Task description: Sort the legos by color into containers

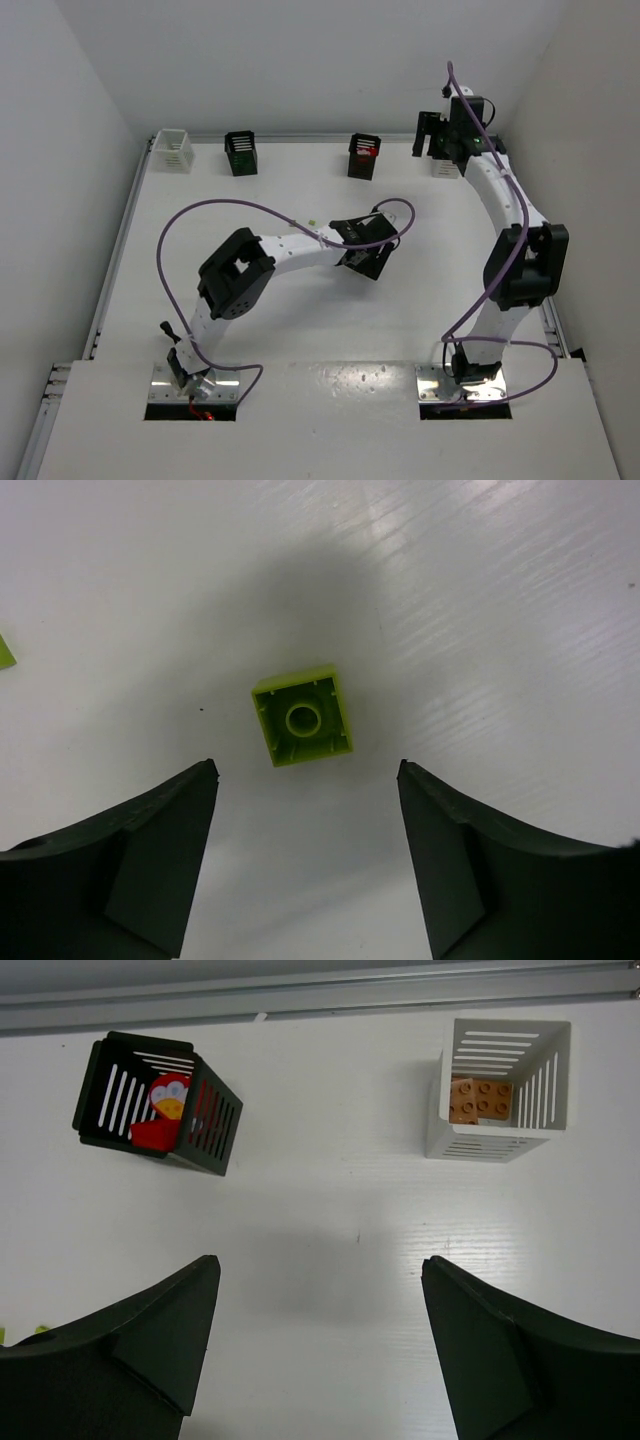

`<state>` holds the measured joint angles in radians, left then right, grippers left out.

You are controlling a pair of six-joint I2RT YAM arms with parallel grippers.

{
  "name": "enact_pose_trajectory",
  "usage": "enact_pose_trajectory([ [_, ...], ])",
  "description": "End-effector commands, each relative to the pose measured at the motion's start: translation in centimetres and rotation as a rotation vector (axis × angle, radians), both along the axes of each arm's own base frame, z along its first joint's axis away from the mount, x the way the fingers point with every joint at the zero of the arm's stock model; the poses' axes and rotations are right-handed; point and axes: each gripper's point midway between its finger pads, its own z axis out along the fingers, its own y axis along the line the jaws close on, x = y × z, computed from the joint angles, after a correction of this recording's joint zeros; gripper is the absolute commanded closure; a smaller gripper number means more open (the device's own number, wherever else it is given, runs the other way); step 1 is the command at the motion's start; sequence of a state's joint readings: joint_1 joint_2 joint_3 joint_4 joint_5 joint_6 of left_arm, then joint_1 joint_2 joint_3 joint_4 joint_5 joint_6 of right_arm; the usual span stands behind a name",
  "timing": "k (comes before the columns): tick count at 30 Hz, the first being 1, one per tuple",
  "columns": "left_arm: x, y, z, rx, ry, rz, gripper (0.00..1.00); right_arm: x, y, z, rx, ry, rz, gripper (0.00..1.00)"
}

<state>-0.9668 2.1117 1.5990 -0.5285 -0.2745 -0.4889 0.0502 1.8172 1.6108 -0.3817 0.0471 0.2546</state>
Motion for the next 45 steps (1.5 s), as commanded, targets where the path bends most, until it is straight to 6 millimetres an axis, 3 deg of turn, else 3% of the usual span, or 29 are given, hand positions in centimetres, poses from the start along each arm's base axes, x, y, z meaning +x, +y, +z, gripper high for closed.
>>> enact_pose_trajectory([
  [1,0.4,-0.6,-0.1,-0.029,0.010,0.015,0.24,-0.2,0.7,2.8,0.022,-0.070,0.028,0.18],
  [6,0.9,-0.8,-1.7,-0.023,0.049,-0.011,0.26,-0.2,0.8,2.8,0.027,-0.070,0.036,0.18],
  [18,3.2,-1.0,-2.8,-0.031,0.059,0.011,0.52,-0.6,1.3,2.0,0.042,-0.051,0.060,0.18],
  [24,4.0,1.1,-1.9,-0.013,0.063,-0.030,0.83,-0.7,1.9,2.1,0.061,-0.050,0.088,0.18],
  [25,4.3,1.4,-0.1,-0.037,0.044,-0.042,0.87,-0.7,2.1,2.1,0.061,-0.050,0.104,0.18],
  [28,6.0,4.7,2.3,-0.083,0.027,-0.014,0.97,-1.7,3.6,0.8,0.082,-0.007,0.208,0.18],
  [29,7.6,7.0,4.6,-0.121,-0.006,0.014,0.99,-2.4,4.4,0.0,0.098,0.019,0.262,0.18],
  [31,9.5,9.3,7.2,-0.172,-0.033,0.032,0.99,-3.4,5.5,-0.5,0.077,0.042,0.365,0.18],
  [32,11.2,11.8,9.5,-0.231,-0.044,0.026,0.99,-4.1,6.2,-1.1,0.067,0.060,0.416,0.19],
  [34,13.0,15.0,12.0,-0.287,-0.065,0.050,0.99,-4.6,6.5,-1.7,0.062,0.075,0.460,0.20],
  [35,14.7,18.7,13.1,-0.302,-0.085,0.115,0.99,-4.6,6.5,-1.7,0.062,0.075,0.461,0.20],
  [36,16.0,20.2,15.5,-0.316,-0.137,0.127,0.98,-4.8,6.6,-2.6,0.064,0.093,0.472,0.20],
  [37,17.0,22.2,16.5,-0.305,-0.167,0.162,0.98,-4.8,6.6,-2.6,0.064,0.093,0.473,0.20],
  [38,18.9,25.8,18.6,-0.277,-0.239,0.227,0.98,-4.8,6.6,-3.0,0.066,0.104,0.472,0.20],
  [40,20.5,29.4,19.8,-0.238,-0.290,0.307,0.96,-4.6,7.0,-3.4,0.080,0.104,0.489,0.20],
  [41,21.4,32.8,20.3,-0.213,-0.318,0.371,0.96,-4.3,7.0,-3.7,0.081,0.110,0.488,0.20],
  [42,22.4,34.7,21.9,-0.209,-0.363,0.409,0.94,-3.9,7.3,-3.2,0.089,0.096,0.500,0.20],
  [43,23.2,36.3,21.5,-0.214,-0.362,0.452,0.94,-3.7,7.5,-3.2,0.102,0.096,0.502,0.20],
  [44,23.9,39.9,21.6,-0.230,-0.369,0.545,0.92,-3.5,7.5,-3.2,0.102,0.096,0.502,0.20],
  [45,24.6,41.3,22.9,-0.273,-0.394,0.566,0.90,-3.2,7.5,-3.6,0.103,0.102,0.502,0.20],
])
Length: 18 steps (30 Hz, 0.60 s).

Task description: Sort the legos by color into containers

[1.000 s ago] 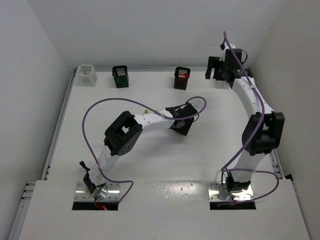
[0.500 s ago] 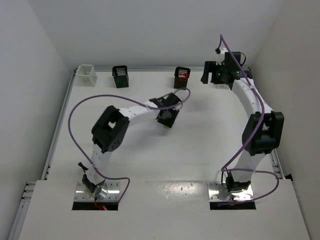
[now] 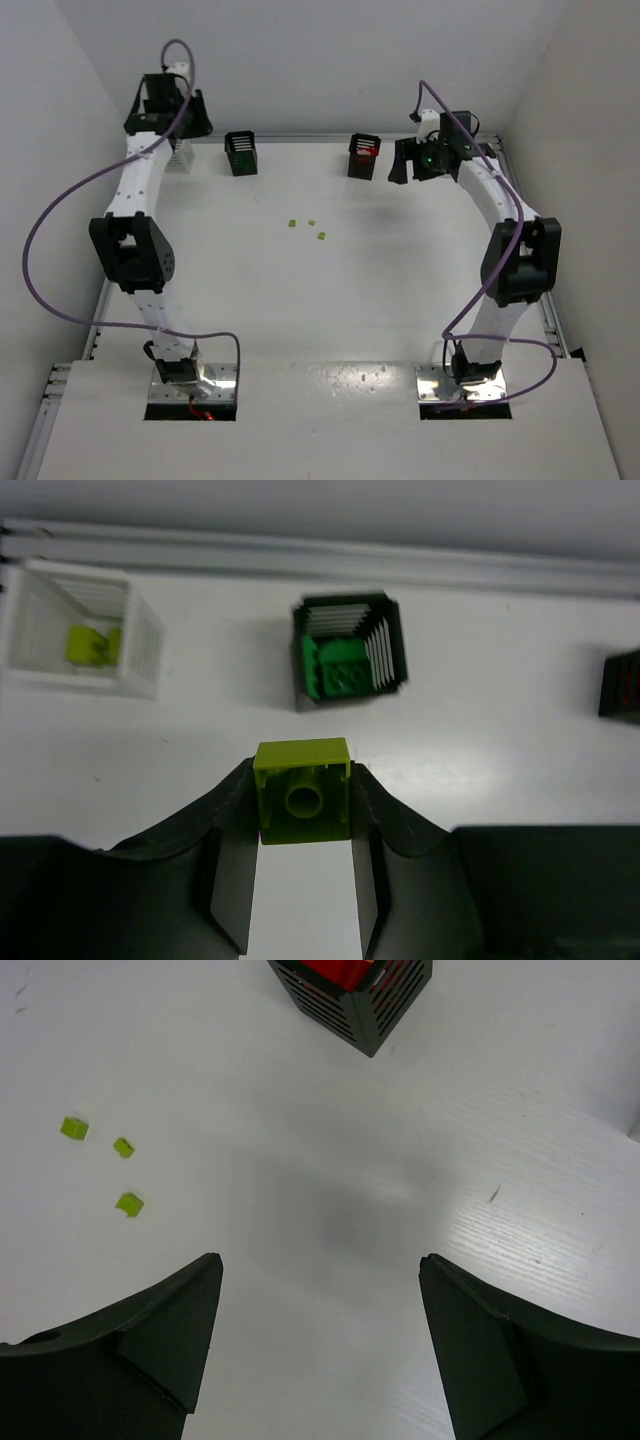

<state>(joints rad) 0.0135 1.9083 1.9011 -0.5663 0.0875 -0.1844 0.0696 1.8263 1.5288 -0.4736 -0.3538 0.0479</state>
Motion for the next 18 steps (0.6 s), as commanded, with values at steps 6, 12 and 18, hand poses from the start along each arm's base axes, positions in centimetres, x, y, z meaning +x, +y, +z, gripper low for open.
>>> enact_pose_trajectory([
  [6,3.6,10.8,0.3,-0.182,-0.065,0.094,0.86,2.6,1.0,1.4,0.037,-0.057,0.030,0.20],
  [12,5.1,14.2,-1.1,-0.186,-0.090,0.127,0.86,2.9,0.8,0.7,0.030,-0.047,0.023,0.20],
  [18,6.4,16.1,-2.0,-0.175,-0.109,0.154,0.85,3.0,0.7,0.2,0.023,-0.038,0.016,0.20],
])
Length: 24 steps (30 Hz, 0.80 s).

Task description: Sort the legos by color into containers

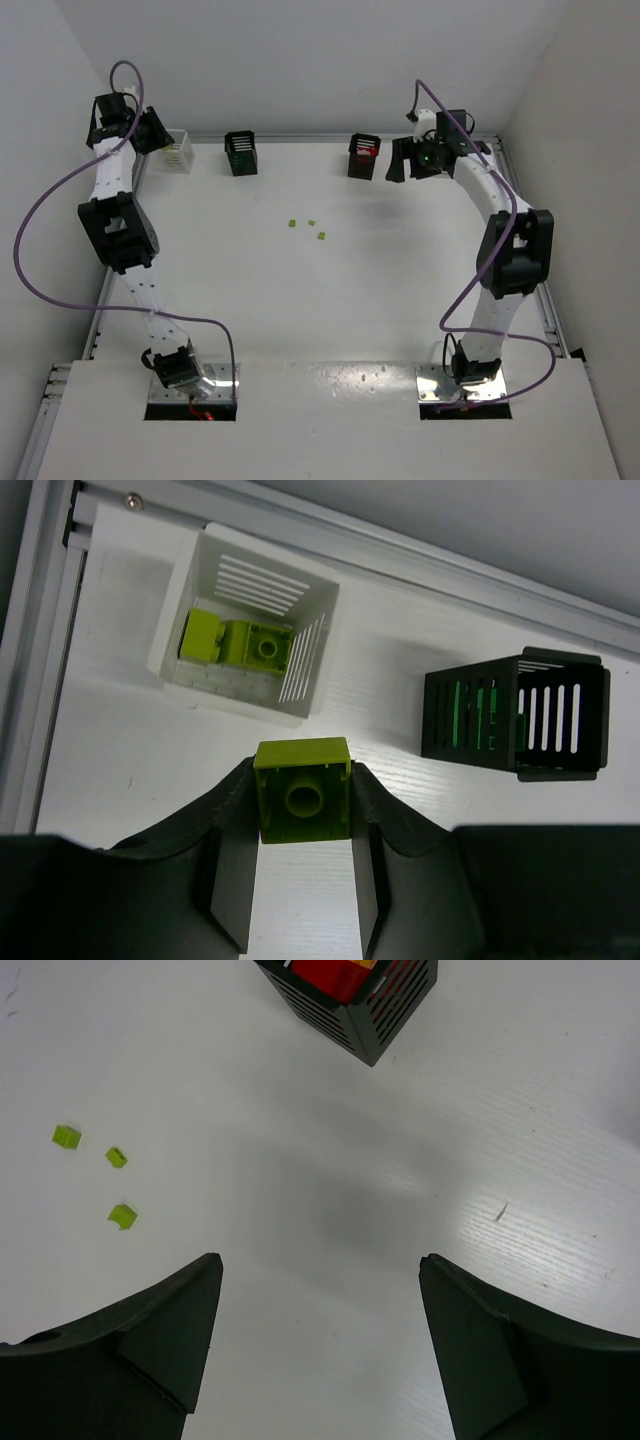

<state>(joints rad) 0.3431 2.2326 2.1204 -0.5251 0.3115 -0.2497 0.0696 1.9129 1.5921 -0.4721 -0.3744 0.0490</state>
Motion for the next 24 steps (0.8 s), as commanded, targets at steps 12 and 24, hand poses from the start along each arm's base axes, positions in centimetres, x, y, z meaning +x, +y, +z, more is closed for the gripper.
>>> enact_pose_trajectory([
  [12,4.2,2.6,3.5,0.060,-0.186,0.041,0.70,2.2,0.3,1.9,-0.010,-0.075,-0.010,0.20],
  [24,5.4,3.6,3.6,0.086,-0.219,0.065,0.35,2.2,0.3,1.2,-0.036,-0.062,-0.014,0.20],
])
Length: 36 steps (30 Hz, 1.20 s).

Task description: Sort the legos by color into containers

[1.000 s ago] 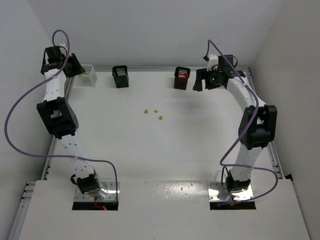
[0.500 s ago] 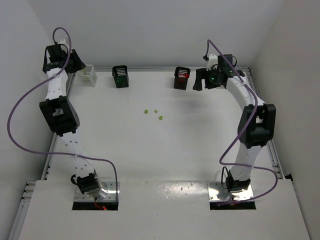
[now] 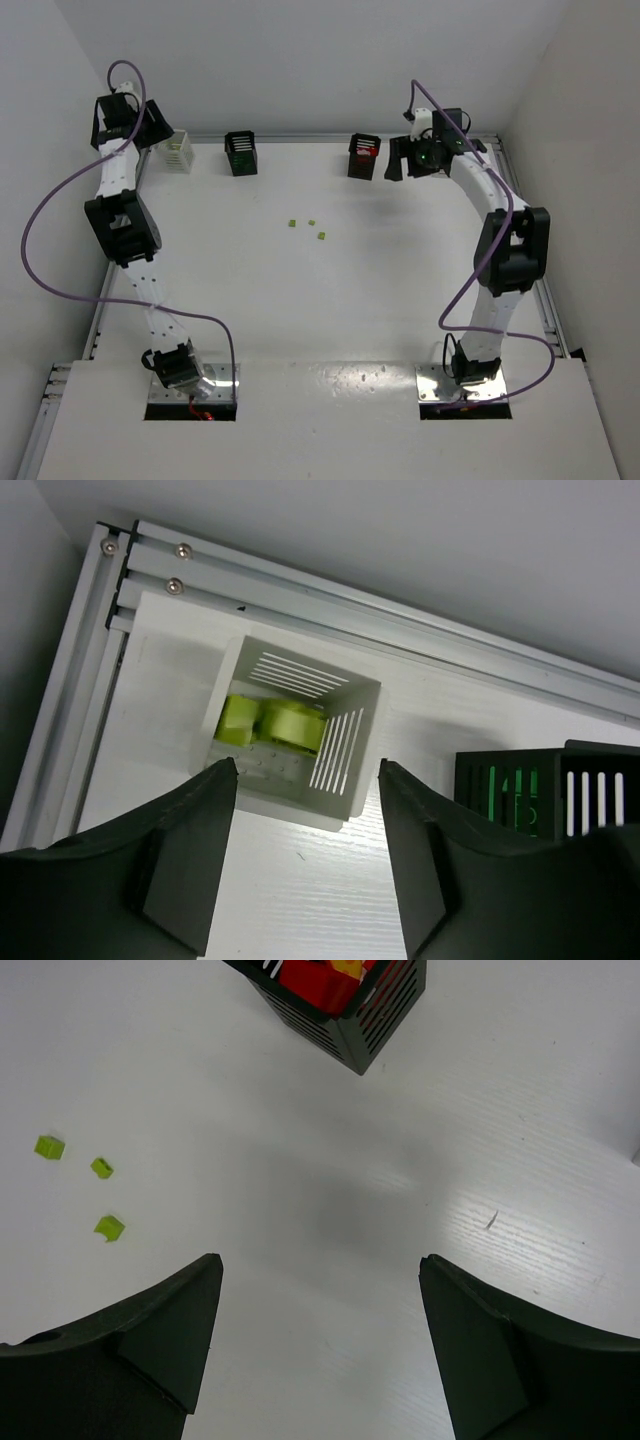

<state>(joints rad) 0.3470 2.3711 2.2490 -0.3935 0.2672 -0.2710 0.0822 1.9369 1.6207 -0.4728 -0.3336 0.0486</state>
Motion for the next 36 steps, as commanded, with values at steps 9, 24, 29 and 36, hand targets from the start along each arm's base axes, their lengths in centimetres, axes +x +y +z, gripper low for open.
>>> enact_pose_trajectory([
  [9,-2.6,-7.6,14.9,0.251,-0.225,-0.238,0.00,1.5,1.0,1.2,-0.035,-0.078,0.087,0.20],
  [24,-17.8,-29.8,8.3,0.302,-0.015,-0.582,0.00,-2.0,3.2,0.7,-0.073,-0.176,0.315,0.26],
  [29,-21.6,-35.0,1.0,0.327,0.110,-0.642,0.19,0.0,2.3,1.9,-0.071,-0.140,0.174,0.26],
  [36,-21.2,-36.0,-6.1,0.212,0.352,-0.503,0.41,-1.0,0.8,0.9,-0.109,-0.137,0.133,0.25],
])
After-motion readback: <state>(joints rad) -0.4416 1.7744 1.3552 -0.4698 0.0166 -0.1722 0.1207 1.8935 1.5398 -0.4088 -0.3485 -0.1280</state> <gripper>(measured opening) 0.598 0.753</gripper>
